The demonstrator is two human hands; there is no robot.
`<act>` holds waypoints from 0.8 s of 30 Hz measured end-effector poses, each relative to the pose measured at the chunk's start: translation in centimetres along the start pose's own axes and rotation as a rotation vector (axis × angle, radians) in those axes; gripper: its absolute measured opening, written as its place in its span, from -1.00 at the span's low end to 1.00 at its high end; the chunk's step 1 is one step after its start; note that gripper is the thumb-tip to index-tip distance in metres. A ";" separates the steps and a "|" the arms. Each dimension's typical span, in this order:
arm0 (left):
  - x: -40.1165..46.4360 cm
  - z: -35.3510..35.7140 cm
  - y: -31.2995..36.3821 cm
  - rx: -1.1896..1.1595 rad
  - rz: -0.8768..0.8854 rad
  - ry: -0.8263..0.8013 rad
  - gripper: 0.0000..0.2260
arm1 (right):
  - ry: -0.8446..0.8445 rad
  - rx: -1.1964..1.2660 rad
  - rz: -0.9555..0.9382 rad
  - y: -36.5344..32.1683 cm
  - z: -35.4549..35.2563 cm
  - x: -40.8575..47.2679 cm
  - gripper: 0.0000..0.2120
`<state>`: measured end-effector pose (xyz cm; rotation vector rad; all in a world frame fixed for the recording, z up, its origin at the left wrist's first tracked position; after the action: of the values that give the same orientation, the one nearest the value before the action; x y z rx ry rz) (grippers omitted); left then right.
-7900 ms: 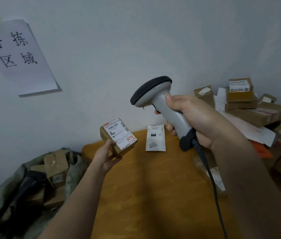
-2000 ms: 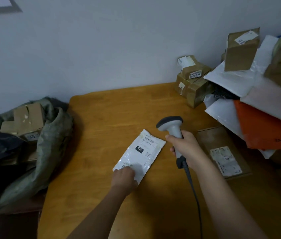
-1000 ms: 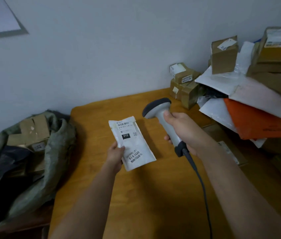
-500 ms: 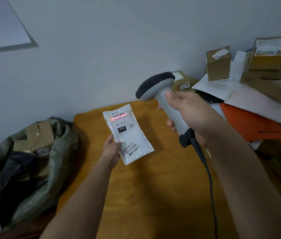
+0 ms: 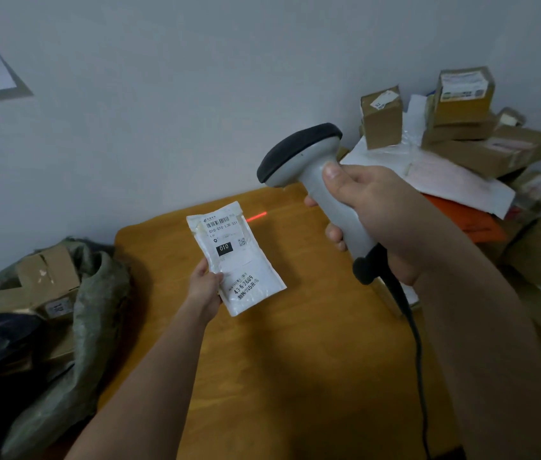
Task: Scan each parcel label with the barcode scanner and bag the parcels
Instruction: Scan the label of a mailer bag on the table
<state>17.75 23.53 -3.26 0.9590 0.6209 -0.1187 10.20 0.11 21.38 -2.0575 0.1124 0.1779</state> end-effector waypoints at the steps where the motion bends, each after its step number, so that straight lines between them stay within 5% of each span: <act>1: 0.1 0.0 -0.1 0.000 -0.006 -0.004 -0.53 | 0.011 -0.005 0.003 0.1 0.0 -0.2 -0.62; 11: 0.1 0.2 -1.5 0.033 -0.036 -0.052 -0.55 | 0.059 0.013 0.057 1.5 0.6 -0.7 -0.61; 24: -2.0 -0.7 0.4 -0.006 0.037 -0.025 -0.56 | -0.093 0.111 0.005 0.9 1.5 2.9 -0.63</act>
<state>15.97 24.03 -2.18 0.9617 0.5800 -0.0962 12.83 0.97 19.40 -1.9351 0.0687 0.2641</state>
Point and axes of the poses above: each hand's wrist, its own x-axis towards the middle knuckle, its own z-axis out of the palm, y = z × x, the point moved 2 cm from there along x, towards the middle knuckle, and after that the axes turned 13 degrees about -x, right-handed, at the moved point
